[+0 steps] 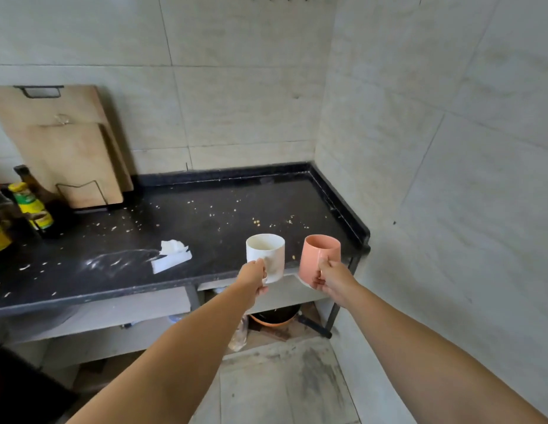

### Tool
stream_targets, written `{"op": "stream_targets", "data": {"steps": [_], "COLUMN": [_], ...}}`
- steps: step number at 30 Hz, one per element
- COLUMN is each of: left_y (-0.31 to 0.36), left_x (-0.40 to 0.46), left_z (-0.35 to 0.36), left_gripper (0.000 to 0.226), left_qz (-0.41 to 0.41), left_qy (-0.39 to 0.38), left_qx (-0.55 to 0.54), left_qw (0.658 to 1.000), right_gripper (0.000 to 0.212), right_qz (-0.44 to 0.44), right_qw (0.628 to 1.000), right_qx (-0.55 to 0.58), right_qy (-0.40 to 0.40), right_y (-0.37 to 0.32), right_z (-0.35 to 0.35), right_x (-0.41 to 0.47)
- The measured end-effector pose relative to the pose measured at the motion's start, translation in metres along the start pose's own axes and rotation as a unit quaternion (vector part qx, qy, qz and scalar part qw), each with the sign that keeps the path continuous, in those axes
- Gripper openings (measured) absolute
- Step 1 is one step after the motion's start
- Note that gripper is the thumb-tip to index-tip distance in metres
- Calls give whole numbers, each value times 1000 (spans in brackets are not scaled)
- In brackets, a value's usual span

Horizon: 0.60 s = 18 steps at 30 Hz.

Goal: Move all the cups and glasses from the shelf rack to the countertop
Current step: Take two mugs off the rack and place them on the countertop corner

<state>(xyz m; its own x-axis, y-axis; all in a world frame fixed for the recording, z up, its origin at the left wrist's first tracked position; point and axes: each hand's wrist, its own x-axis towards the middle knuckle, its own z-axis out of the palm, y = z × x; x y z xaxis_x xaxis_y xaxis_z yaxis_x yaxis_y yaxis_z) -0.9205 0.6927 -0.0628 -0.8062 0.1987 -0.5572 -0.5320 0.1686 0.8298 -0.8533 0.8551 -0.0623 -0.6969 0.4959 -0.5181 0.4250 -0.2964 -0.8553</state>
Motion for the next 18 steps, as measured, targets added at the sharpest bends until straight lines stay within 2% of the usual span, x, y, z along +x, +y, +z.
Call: {"op": "stream_targets", "data": {"steps": [5, 8, 10, 18], "left_y": [45, 66, 79, 144], "left_x": [63, 99, 125, 246], "left_z": [39, 52, 58, 76], "left_gripper": [28, 27, 28, 25], "left_qz": [-11, -20, -23, -36], "left_qy": [16, 25, 21, 5], "left_qx": [-22, -11, -11, -12], "left_qw": [1000, 999, 999, 999], "right_gripper": [26, 45, 51, 48], "right_qz": [1, 7, 13, 14], "right_qw": [1000, 999, 999, 999], "right_qx": [-21, -34, -37, -34], "right_qy": [-16, -7, -16, 5], "right_y": [-50, -73, -86, -135], "right_z": [-10, -9, -6, 22], "right_x": [80, 127, 154, 270]}}
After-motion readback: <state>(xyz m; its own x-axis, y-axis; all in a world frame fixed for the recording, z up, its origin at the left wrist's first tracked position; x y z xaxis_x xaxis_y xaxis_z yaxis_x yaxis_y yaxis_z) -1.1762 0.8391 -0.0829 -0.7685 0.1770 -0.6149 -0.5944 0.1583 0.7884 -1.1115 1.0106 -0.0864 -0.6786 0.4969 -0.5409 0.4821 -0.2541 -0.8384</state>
